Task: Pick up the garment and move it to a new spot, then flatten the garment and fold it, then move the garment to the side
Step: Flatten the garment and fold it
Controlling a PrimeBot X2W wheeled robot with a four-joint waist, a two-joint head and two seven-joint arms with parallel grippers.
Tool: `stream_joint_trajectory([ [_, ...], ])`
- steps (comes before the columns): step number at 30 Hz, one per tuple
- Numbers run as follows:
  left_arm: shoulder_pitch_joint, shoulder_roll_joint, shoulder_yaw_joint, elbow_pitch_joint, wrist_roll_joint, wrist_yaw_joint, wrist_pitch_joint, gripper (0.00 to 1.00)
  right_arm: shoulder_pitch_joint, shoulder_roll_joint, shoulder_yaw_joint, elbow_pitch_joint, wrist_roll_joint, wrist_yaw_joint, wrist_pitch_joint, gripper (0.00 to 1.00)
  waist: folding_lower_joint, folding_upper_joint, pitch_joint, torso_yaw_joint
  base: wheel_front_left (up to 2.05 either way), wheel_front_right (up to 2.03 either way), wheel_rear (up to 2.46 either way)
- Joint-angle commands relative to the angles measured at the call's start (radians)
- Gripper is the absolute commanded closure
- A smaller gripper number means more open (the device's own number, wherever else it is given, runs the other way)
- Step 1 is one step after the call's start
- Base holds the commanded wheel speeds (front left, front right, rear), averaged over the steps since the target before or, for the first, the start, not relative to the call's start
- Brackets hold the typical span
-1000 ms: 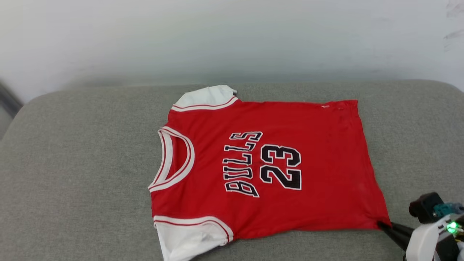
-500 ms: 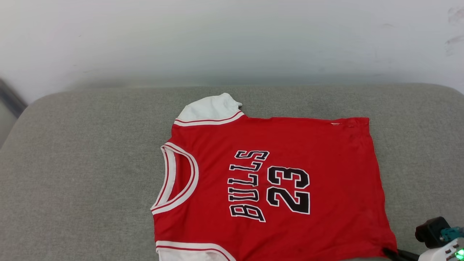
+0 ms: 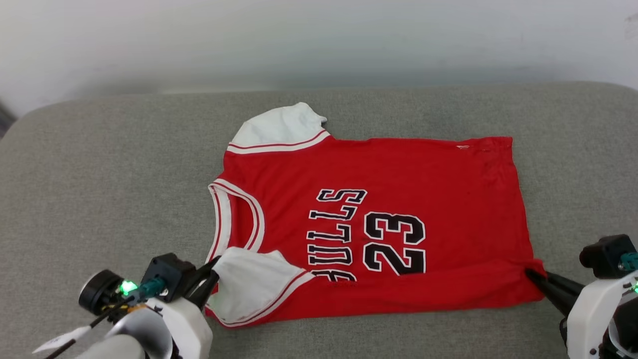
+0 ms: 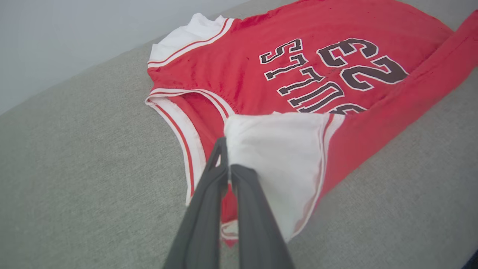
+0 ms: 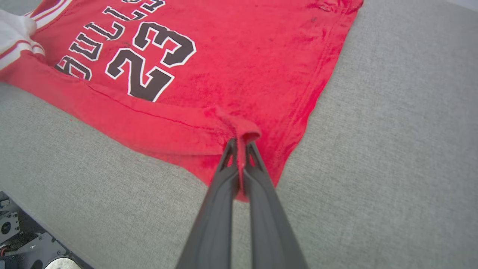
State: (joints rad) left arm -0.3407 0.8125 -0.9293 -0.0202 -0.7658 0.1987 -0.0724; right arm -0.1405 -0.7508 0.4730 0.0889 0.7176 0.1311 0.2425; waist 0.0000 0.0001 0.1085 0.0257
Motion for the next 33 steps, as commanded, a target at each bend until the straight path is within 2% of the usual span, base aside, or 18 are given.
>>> stream_joint_trajectory([
  [1, -0.049, -0.002, -0.002, 0.012, 0.019, -0.018, 0.019, 1.0, -0.027, 0.016, -0.016, -0.011, -0.004, -0.001, 0.013, 1.0, 0.0, -0.0001, 0.034, -0.012, 0.0, 0.0, 0.0],
  [10, -0.259, -0.029, 0.031, 0.13, 0.047, -0.103, 0.064, 1.0, -0.119, 0.062, -0.07, 0.007, -0.021, -0.001, 0.051, 1.0, 0.0, -0.0001, 0.153, -0.039, 0.0, 0.0, 0.0],
  [20, -0.364, -0.088, 0.007, 0.363, 0.061, -0.196, 0.076, 1.0, -0.23, 0.094, -0.007, 0.109, -0.045, -0.001, 0.093, 1.0, 0.0, -0.0001, 0.262, -0.058, 0.0, 0.0, 0.0],
  [23, -0.37, -0.12, -0.015, 0.445, 0.054, -0.232, 0.082, 1.0, -0.246, 0.088, 0.027, 0.145, -0.047, -0.001, 0.103, 1.0, 0.0, -0.0001, 0.275, -0.056, 0.0, 0.0, 0.0],
  [32, -0.374, -0.186, -0.05, 0.606, 0.039, -0.29, 0.062, 1.0, -0.271, 0.083, 0.073, 0.167, -0.01, -0.001, 0.091, 1.0, 0.0, -0.0001, 0.245, -0.054, 0.0, 0.0, 0.0],
  [33, -0.377, -0.188, -0.05, 0.622, 0.036, -0.295, 0.058, 1.0, -0.27, 0.082, 0.071, 0.167, -0.002, -0.001, 0.088, 0.67, 0.0, -0.0001, 0.234, -0.053, 0.0, 0.0, 0.0],
])
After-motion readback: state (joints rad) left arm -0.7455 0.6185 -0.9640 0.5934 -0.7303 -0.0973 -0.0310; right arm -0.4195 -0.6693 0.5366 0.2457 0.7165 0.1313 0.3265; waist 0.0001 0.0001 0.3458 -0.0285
